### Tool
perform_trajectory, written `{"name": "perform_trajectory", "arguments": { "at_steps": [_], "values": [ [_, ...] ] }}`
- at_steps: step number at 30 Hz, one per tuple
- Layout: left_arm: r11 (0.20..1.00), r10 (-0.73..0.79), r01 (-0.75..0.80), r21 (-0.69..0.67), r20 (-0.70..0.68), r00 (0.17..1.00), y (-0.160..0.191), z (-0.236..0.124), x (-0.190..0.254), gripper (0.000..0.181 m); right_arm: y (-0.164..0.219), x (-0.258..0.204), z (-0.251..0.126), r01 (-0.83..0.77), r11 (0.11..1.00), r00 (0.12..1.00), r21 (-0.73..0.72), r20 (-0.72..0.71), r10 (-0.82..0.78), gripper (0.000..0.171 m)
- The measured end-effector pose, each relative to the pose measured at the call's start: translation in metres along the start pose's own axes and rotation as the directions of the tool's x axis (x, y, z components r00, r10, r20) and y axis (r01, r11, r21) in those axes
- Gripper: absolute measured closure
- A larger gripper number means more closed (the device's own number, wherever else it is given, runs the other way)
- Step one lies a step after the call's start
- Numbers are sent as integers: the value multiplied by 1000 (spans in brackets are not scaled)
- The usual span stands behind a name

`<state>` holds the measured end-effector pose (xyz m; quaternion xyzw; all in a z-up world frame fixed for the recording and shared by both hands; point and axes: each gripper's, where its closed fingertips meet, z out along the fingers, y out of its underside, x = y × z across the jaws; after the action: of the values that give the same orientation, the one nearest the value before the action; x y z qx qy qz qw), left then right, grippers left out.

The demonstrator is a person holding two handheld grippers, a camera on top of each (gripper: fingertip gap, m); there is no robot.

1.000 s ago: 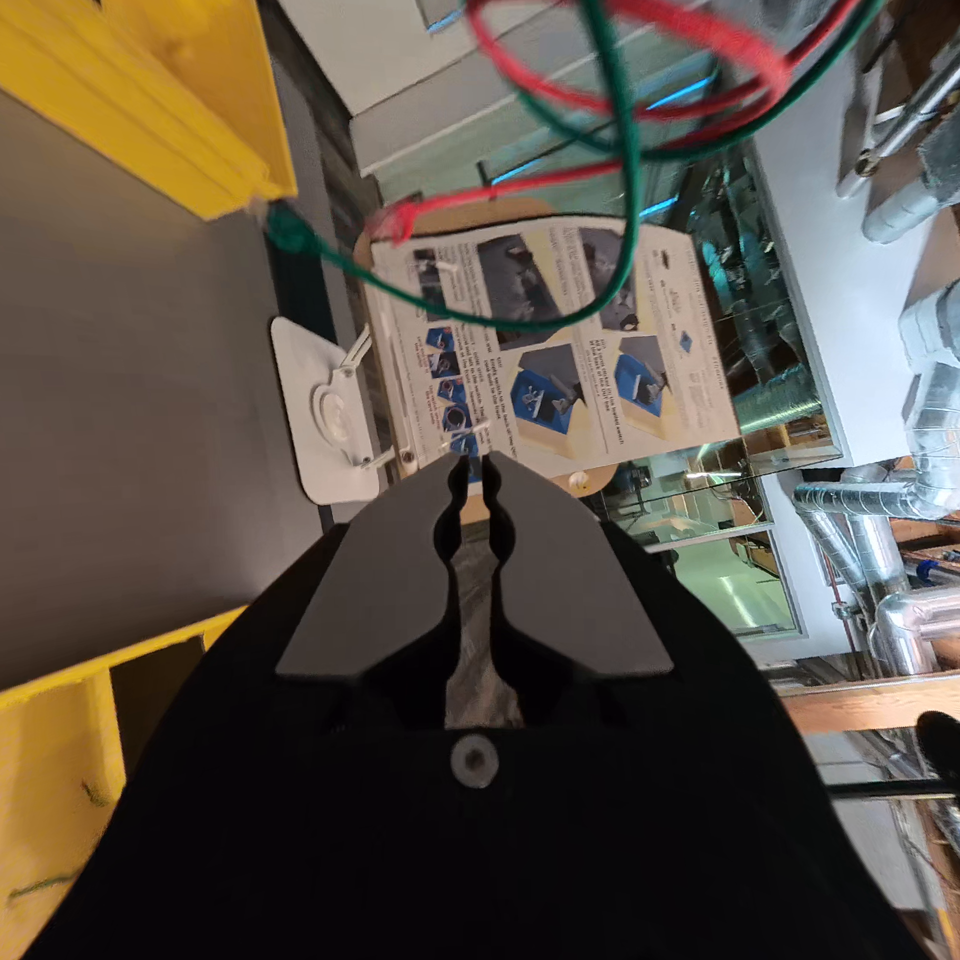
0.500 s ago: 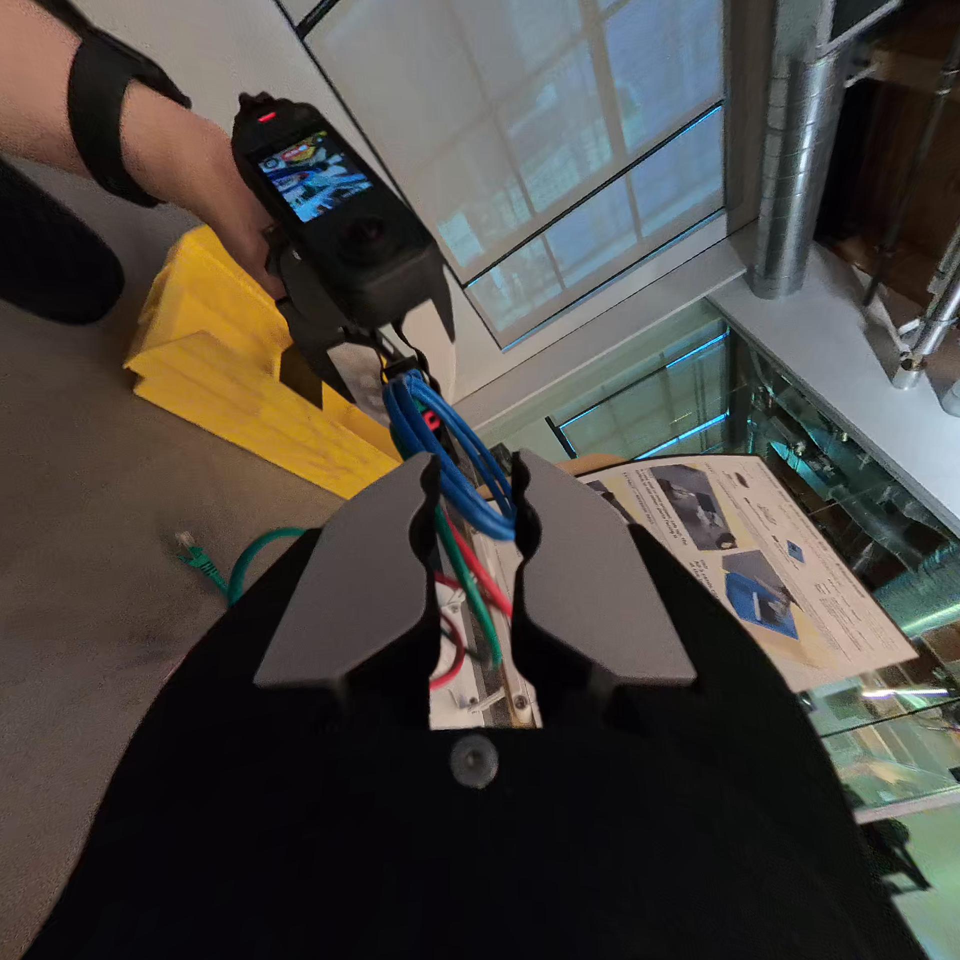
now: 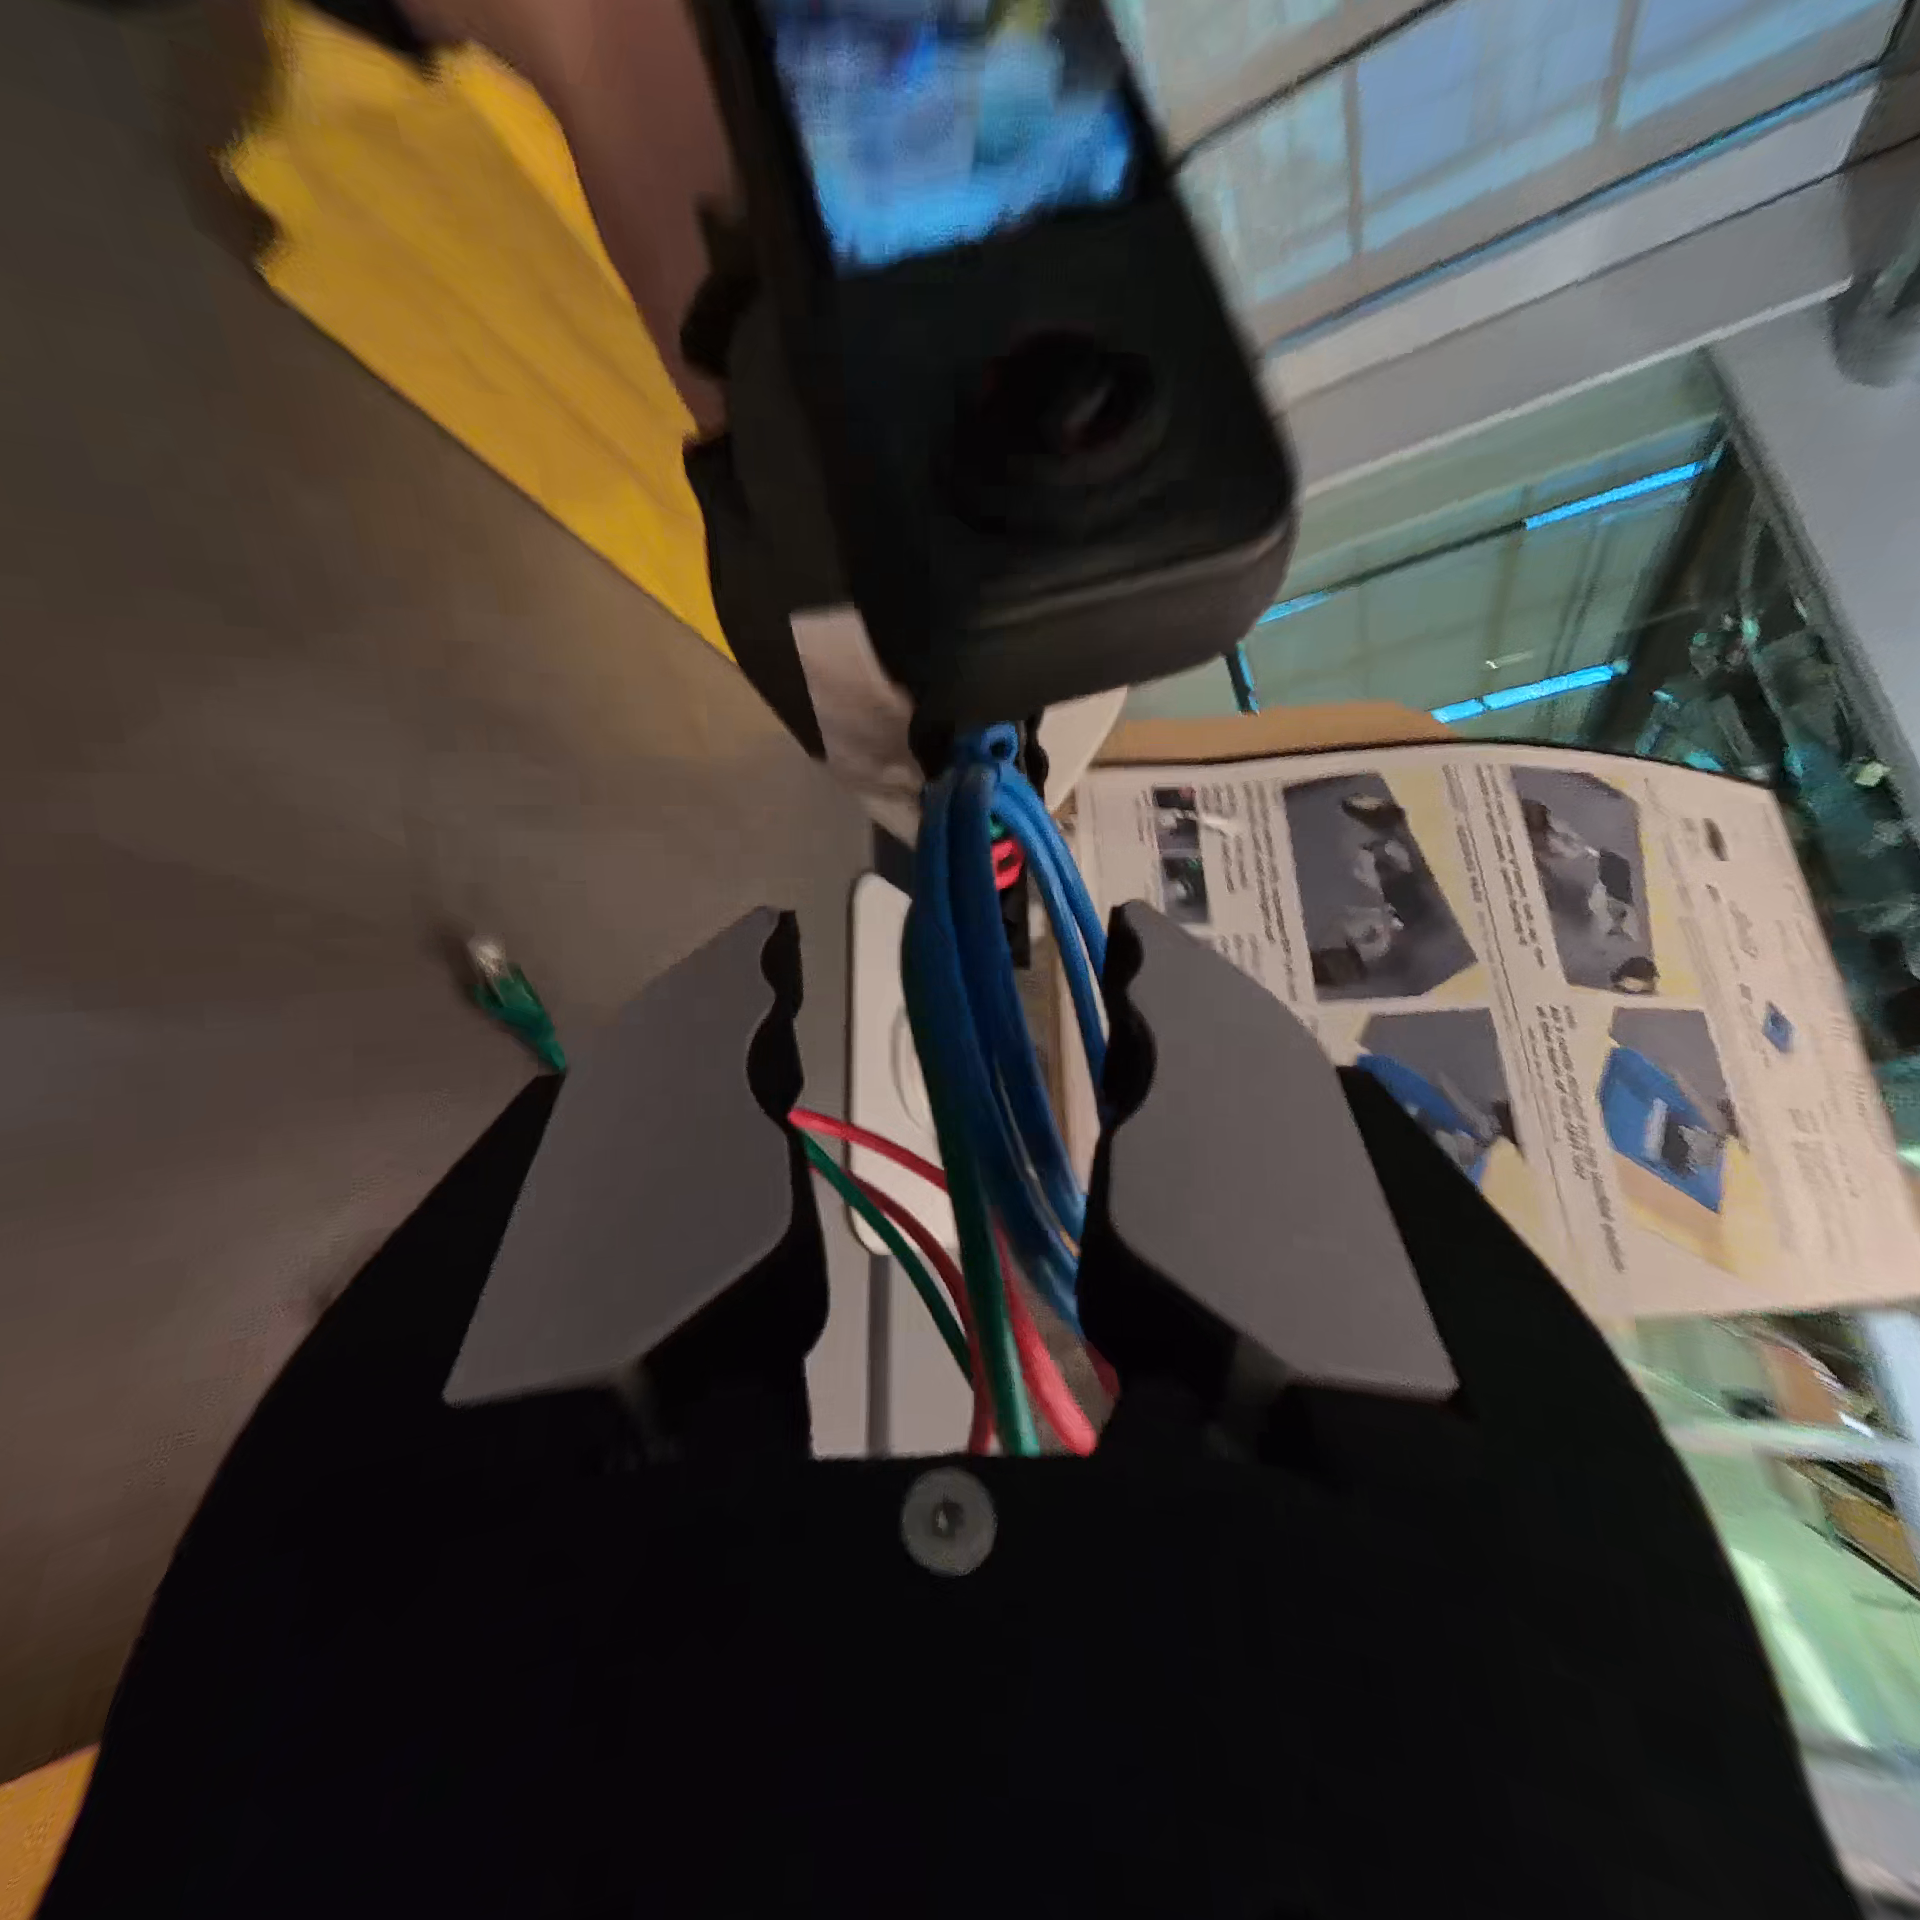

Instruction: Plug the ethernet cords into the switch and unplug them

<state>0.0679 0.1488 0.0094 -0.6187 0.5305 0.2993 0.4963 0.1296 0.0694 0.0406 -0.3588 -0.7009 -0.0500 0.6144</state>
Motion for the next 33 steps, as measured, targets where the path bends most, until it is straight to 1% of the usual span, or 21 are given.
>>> {"name": "perform_trajectory", "arguments": {
  "at_steps": [1,2,3,4,6,9,11,13,15,17,19,21,24,26,27,28,29,31,32,33],
  "values": [
    [1000,20,-20,22,-2,1000,-5,-3,0,149,8,2,5,31,999,999,-41,-33,-33,115],
    [998,29,-29,49,7,1000,-11,-7,-2,149,14,3,8,51,996,997,-76,-50,-55,121],
    [996,31,-31,82,5,1000,-18,-12,-1,149,20,2,10,69,992,995,-108,-59,-75,136],
    [995,40,-39,95,1,999,-20,-15,0,150,22,6,10,90,988,991,-124,-83,-100,148],
    [991,81,-80,111,0,997,-20,-20,3,149,19,3,8,70,991,995,-113,-58,-77,151],
    [983,54,-48,174,-24,998,-24,-23,3,146,16,10,3,45,992,996,-118,-68,-54,153],
    [980,21,-12,199,-39,999,-26,-26,1,138,16,14,0,63,990,994,-129,-83,-74,153],
    [972,-4,7,235,-12,1000,-28,-30,-7,133,17,20,-4,55,989,992,-141,-101,-69,153],
    [949,-9,-2,315,33,999,-33,-38,-14,135,17,24,-9,70,986,989,-151,-116,-88,154],
    [921,-4,-26,388,78,997,-37,-48,-21,141,16,30,-14,92,984,984,-155,-137,-114,154],
    [906,-31,-8,424,84,996,-39,-54,-25,142,13,32,-18,99,984,982,-149,-144,-121,155],
    [904,-50,24,427,50,997,-40,-56,-23,142,12,32,-21,149,976,975,-158,-142,-172,154],
    [918,-55,44,394,17,998,-39,-51,-17,139,9,29,-23,211,965,963,-157,-134,-232,155],
    [927,-54,56,371,-16,998,-38,-44,-9,124,4,26,-23,245,962,957,-123,-125,-260,154],
    [931,-54,56,360,-18,998,-37,-41,-8,118,2,23,-23,254,961,957,-108,-114,-266,156],
    [934,-41,47,355,-24,999,-37,-39,-5,117,1,21,-23,261,960,957,-105,-101,-272,155],
    [934,-31,32,354,-11,999,-38,-38,-4,117,0,19,-22,273,956,955,-109,-93,-283,156],
    [931,-1,-3,366,11,1000,-41,-39,-2,131,1,19,-22,290,949,949,-125,-92,-302,156],
    [927,10,-17,375,20,1000,-42,-39,-2,135,1,20,-22,295,947,946,-128,-98,-308,156],
    [926,8,-11,379,10,1000,-43,-39,-1,136,1,20,-23,297,946,946,-132,-98,-310,156]
  ]
}}
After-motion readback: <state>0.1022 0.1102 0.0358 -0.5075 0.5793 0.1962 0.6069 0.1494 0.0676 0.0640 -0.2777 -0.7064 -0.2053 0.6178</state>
